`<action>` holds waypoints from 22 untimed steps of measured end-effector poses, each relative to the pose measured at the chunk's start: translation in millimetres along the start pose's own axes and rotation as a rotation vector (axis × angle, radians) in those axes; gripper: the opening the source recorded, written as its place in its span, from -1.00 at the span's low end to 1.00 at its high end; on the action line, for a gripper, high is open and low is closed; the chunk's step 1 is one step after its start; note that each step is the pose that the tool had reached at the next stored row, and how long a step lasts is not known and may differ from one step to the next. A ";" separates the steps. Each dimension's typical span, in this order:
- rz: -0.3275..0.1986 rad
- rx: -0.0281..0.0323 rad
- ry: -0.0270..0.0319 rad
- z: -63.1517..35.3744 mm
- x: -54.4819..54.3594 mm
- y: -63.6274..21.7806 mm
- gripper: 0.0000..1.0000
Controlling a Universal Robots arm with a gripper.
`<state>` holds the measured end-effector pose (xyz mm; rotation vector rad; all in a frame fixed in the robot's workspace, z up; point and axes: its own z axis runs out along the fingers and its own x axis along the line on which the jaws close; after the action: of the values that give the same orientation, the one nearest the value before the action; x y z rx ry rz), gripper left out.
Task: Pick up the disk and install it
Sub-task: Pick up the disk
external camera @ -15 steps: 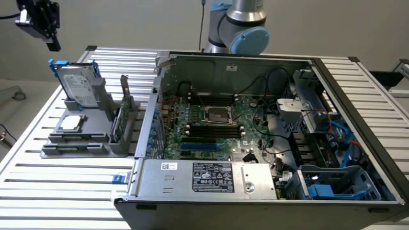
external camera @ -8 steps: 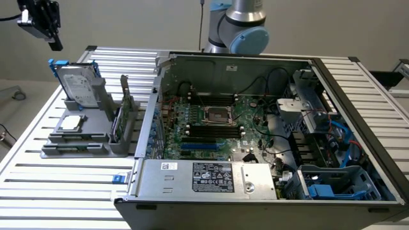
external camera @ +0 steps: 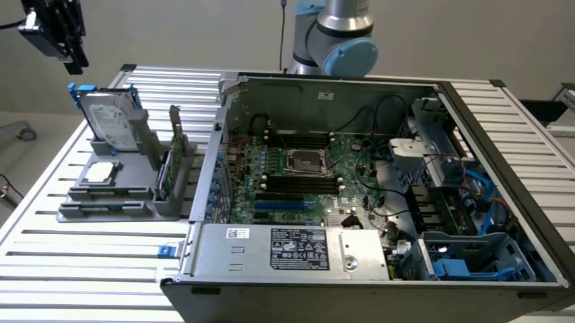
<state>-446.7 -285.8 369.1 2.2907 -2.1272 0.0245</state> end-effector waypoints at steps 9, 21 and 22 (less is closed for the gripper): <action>0.000 0.0085 0.0007 12.3 -0.6 4.0 -0.15; 0.000 0.0110 -0.0014 34.2 -1.1 5.8 -0.12; 0.000 0.0110 -0.0020 36.0 -1.1 5.8 0.00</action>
<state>-452.5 -286.0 333.0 2.2974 -2.1338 0.0340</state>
